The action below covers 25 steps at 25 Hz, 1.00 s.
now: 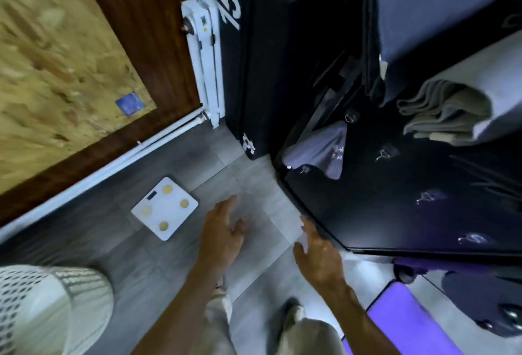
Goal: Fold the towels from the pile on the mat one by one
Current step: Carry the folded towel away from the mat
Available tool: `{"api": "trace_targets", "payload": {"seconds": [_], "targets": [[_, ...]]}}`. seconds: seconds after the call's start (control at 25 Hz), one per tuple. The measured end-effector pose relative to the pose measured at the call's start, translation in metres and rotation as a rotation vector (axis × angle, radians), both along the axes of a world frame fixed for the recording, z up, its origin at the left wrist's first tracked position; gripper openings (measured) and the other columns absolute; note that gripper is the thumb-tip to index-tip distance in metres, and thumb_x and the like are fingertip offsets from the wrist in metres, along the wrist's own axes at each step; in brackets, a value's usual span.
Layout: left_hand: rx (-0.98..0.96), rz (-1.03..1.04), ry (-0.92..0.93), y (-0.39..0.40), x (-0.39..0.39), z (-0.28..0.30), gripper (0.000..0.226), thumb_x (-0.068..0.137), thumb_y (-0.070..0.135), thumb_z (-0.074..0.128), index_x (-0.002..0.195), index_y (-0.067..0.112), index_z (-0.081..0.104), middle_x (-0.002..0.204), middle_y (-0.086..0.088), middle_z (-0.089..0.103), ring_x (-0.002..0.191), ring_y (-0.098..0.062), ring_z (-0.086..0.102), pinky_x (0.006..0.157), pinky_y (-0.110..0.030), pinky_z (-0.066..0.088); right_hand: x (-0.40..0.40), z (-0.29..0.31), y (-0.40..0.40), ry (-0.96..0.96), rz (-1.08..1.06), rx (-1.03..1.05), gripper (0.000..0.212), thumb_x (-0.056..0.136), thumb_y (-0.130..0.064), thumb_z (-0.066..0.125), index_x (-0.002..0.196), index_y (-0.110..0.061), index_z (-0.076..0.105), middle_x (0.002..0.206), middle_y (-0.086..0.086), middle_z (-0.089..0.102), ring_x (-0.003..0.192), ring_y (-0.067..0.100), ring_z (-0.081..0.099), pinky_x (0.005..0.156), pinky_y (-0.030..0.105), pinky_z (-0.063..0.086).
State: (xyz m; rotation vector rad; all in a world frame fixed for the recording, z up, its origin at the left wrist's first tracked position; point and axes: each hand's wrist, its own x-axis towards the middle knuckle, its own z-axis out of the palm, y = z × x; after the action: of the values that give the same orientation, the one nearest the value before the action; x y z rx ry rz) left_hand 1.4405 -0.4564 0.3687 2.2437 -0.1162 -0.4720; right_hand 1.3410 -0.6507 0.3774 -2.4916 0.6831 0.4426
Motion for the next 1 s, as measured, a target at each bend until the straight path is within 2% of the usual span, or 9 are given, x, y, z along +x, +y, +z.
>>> {"api": "trace_targets", "payload": {"seconds": [0.12, 0.24, 0.36, 0.48, 0.64, 0.76, 0.88, 1.0], "targets": [[0.004, 0.108, -0.01, 0.005, -0.053, 0.024, 0.052, 0.094, 0.016, 0.059, 0.143, 0.023, 0.044, 0.143, -0.002, 0.047, 0.132, -0.021, 0.039, 0.106, -0.025, 0.029, -0.064, 0.002, 0.016, 0.014, 0.111, 0.123, 0.062, 0.094, -0.031, 0.057, 0.15, -0.03, 0.031, 0.14, -0.005, 0.056, 0.118, 0.014, 0.06, 0.097, 0.027, 0.047], [-0.018, 0.229, -0.027, 0.006, -0.126, 0.034, 0.05, 0.095, 0.022, 0.057, 0.143, 0.028, 0.043, 0.146, 0.003, 0.045, 0.135, -0.017, 0.038, 0.111, -0.028, 0.03, -0.122, -0.001, 0.016, 0.043, 0.267, 0.172, 0.061, 0.095, -0.033, 0.055, 0.151, -0.029, 0.03, 0.144, -0.006, 0.052, 0.125, 0.012, 0.054, 0.101, 0.024, 0.042], [-0.045, 0.372, -0.04, 0.011, -0.232, 0.046, 0.053, 0.09, 0.025, 0.059, 0.142, 0.023, 0.047, 0.145, 0.001, 0.048, 0.134, -0.018, 0.043, 0.112, -0.038, 0.036, -0.199, 0.011, 0.009, 0.062, 0.438, 0.21, 0.062, 0.096, -0.034, 0.055, 0.152, -0.028, 0.029, 0.148, -0.006, 0.047, 0.132, 0.012, 0.048, 0.105, 0.022, 0.037], [-0.009, 0.471, -0.033, 0.024, -0.34, 0.062, 0.052, 0.091, 0.02, 0.061, 0.141, 0.017, 0.047, 0.144, -0.003, 0.05, 0.132, -0.021, 0.046, 0.111, -0.036, 0.037, -0.272, 0.034, 0.013, 0.098, 0.504, 0.258, 0.058, 0.097, -0.031, 0.053, 0.151, -0.025, 0.034, 0.151, -0.005, 0.044, 0.136, 0.012, 0.043, 0.108, 0.021, 0.031], [-0.047, 0.595, -0.008, 0.049, -0.463, 0.066, 0.051, 0.093, 0.025, 0.061, 0.142, 0.025, 0.046, 0.145, 0.002, 0.048, 0.132, -0.017, 0.045, 0.11, -0.04, 0.039, -0.365, 0.05, 0.041, 0.092, 0.593, 0.263, 0.062, 0.089, -0.039, 0.047, 0.147, -0.019, 0.04, 0.148, 0.001, 0.048, 0.134, 0.017, 0.048, 0.108, 0.025, 0.035], [-0.08, 0.687, 0.026, 0.073, -0.567, 0.053, 0.05, 0.094, 0.028, 0.06, 0.142, 0.027, 0.045, 0.145, 0.007, 0.047, 0.132, -0.011, 0.044, 0.111, -0.035, 0.037, -0.445, 0.045, 0.075, 0.048, 0.656, 0.272, 0.054, 0.093, -0.026, 0.057, 0.145, -0.02, 0.044, 0.145, 0.0, 0.051, 0.128, 0.019, 0.052, 0.103, 0.026, 0.039], [-0.106, 0.732, 0.008, 0.106, -0.685, 0.036, 0.052, 0.089, 0.032, 0.06, 0.139, 0.02, 0.05, 0.14, 0.004, 0.053, 0.128, -0.015, 0.049, 0.11, -0.036, 0.039, -0.533, 0.04, 0.118, 0.035, 0.731, 0.256, 0.053, 0.091, -0.023, 0.059, 0.142, -0.016, 0.047, 0.143, 0.004, 0.054, 0.126, 0.023, 0.054, 0.101, 0.027, 0.039], [-0.116, 0.76, -0.023, 0.151, -0.815, 0.029, 0.046, 0.09, 0.02, 0.063, 0.135, 0.013, 0.055, 0.133, -0.001, 0.059, 0.118, -0.01, 0.054, 0.105, -0.031, 0.042, -0.651, 0.042, 0.168, 0.048, 0.812, 0.177, 0.051, 0.091, -0.021, 0.059, 0.141, -0.018, 0.047, 0.141, 0.001, 0.054, 0.127, 0.023, 0.051, 0.1, 0.024, 0.034]]}}
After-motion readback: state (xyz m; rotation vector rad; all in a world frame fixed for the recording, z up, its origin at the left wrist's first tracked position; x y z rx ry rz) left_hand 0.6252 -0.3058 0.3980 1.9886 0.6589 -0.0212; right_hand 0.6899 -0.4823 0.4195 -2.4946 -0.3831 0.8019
